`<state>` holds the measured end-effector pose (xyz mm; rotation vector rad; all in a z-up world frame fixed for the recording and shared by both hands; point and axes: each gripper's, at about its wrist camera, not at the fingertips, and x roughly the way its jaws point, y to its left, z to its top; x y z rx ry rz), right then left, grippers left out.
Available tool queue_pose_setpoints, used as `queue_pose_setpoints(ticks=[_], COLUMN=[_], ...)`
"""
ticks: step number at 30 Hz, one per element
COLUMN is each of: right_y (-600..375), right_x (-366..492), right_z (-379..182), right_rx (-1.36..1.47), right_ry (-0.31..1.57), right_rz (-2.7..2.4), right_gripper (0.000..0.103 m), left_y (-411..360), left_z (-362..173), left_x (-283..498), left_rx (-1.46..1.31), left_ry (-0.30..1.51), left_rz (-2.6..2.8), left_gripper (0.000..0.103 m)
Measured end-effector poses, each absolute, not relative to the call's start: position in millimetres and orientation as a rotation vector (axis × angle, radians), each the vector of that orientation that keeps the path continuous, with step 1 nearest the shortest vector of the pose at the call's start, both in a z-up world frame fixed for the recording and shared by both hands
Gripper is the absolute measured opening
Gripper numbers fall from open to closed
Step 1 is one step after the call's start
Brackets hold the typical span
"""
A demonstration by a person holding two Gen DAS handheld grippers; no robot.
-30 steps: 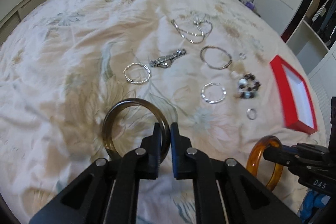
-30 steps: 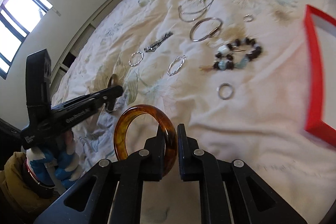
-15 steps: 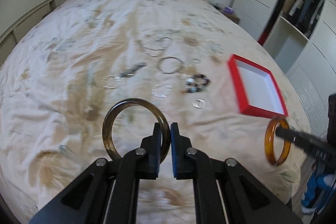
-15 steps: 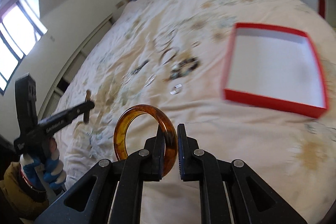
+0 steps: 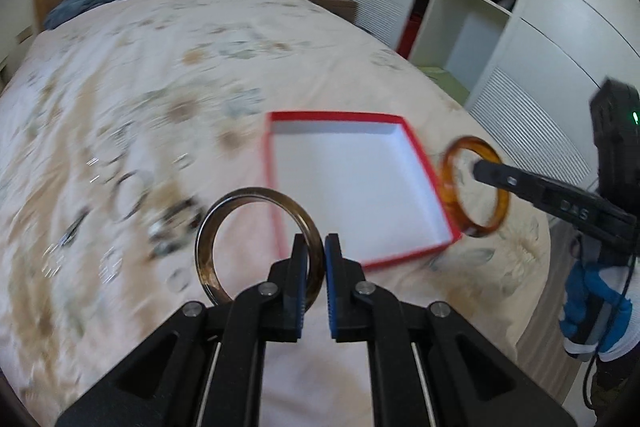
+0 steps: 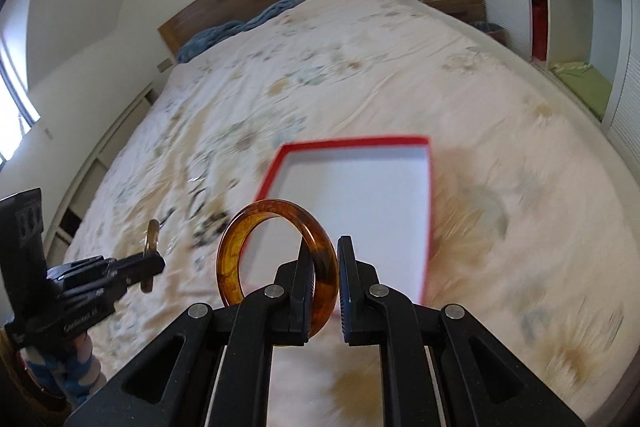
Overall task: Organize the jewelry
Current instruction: 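Carry both bangles into the red box and open both tools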
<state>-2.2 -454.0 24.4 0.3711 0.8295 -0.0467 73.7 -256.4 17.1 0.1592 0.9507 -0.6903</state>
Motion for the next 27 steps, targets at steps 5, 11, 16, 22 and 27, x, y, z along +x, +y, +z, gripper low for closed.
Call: queue_pose_setpoints(ticks=[5, 11, 16, 22, 27], right_y=[-486, -505, -505, -504, -500], right_x=[46, 92, 121, 144, 151], right_z=[6, -27, -54, -77, -83], right_rx=[0.371, 0.341, 0.303, 0.256, 0.201], right_ry=[0.845, 0.903, 0.964, 1.021, 1.039], right_rz=[-0.07, -0.085, -0.077, -0.079, -0.088], right_gripper=[0.011, 0.011, 0.011, 0.011, 0.011], left_y=[-315, -350, -354, -354, -349], left_z=[-7, -46, -73, -96, -95], left_x=[103, 127, 134, 134, 139], left_rx=[0.217, 0.275, 0.292, 0.277, 0.217], left_ry=[0.983, 1.026, 1.059, 1.097, 1.114], left_rz=[-0.716, -0.699, -0.693, -0.702, -0.715], left_gripper=[0.008, 0.008, 0.008, 0.008, 0.009])
